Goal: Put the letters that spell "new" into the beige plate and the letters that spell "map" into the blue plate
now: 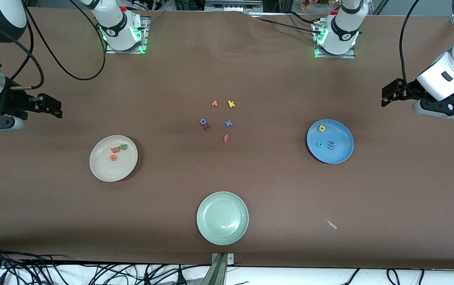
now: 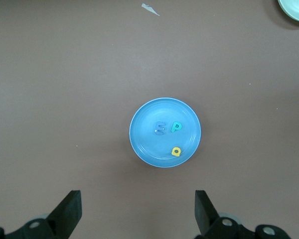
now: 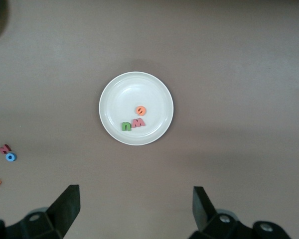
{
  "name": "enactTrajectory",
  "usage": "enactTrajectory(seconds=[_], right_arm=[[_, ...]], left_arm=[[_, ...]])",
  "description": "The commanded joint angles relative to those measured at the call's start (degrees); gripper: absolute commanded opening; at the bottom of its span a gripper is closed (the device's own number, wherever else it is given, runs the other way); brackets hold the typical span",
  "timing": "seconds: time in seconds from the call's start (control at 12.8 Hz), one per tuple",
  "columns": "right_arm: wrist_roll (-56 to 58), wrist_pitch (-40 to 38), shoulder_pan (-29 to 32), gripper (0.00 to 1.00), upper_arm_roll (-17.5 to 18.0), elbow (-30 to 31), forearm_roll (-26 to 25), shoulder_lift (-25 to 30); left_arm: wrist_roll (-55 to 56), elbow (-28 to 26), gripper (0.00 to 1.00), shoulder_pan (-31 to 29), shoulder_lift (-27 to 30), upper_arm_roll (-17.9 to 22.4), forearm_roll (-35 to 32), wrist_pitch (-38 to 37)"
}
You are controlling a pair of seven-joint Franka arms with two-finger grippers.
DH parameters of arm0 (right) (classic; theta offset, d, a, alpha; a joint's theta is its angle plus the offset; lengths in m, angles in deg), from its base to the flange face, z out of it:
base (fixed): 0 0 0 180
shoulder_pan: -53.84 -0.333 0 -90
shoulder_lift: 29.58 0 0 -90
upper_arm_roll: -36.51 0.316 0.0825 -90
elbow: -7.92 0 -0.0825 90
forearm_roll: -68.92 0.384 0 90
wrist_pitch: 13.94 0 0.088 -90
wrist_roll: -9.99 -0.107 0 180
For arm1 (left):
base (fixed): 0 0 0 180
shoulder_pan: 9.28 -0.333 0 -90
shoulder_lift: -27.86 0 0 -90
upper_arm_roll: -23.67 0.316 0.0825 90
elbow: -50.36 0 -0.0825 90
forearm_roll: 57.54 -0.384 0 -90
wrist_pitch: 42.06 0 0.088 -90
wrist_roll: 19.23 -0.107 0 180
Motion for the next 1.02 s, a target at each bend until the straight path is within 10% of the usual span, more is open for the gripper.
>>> enactTrajectory(seconds=[0.0, 0.94], right_arm=[[0.4, -0.8, 0.4, 1.00, 0.1, -1.5, 1.3, -0.6], [0.4, -0.7, 0.3, 1.00, 0.1, -1.5, 1.4, -0.6]], left_arm=[[0.2, 2.4, 1.00, 0.1, -1.0, 0.3, 0.4, -1.6], [0.3, 2.4, 1.00, 0.4, -1.8, 0.3, 0.4, -1.4]])
